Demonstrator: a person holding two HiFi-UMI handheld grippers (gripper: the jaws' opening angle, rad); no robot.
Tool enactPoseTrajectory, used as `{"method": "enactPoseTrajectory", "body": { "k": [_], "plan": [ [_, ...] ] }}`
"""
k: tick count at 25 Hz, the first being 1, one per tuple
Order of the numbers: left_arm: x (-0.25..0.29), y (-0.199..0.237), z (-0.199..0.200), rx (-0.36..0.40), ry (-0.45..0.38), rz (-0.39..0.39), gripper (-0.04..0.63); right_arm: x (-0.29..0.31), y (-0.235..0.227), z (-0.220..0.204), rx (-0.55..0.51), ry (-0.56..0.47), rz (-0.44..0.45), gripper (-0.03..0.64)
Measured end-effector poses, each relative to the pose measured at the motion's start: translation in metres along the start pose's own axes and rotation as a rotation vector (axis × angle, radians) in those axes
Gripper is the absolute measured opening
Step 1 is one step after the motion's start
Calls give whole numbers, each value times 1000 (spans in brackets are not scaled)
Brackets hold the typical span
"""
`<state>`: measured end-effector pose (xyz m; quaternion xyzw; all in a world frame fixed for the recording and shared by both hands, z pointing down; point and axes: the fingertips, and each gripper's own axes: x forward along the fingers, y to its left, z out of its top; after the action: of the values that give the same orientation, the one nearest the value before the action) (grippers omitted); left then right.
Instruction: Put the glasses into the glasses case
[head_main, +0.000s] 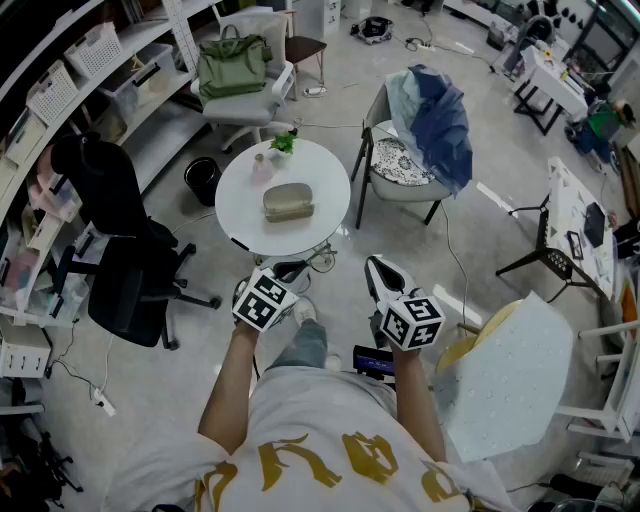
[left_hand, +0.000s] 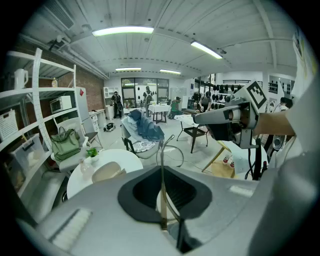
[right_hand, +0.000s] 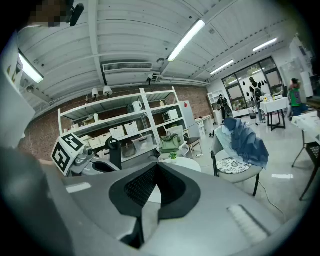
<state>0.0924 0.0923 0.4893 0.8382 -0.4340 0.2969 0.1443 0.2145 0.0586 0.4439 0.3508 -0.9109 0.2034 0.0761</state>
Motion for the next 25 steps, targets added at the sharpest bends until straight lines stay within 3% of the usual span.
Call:
{"method": "enactPoseTrajectory", "body": {
  "k": [12, 20, 25],
  "plan": [
    [-36, -21, -3, -5, -2, 16, 15, -22, 26, -6, -2, -27, 11, 26],
    [-36, -13, 0, 16, 4, 16, 15, -26, 21, 9, 31, -109, -5, 26],
    [-28, 3, 5, 29, 8, -6, 15, -18, 14, 7, 69, -101, -25, 26]
  ]
}}
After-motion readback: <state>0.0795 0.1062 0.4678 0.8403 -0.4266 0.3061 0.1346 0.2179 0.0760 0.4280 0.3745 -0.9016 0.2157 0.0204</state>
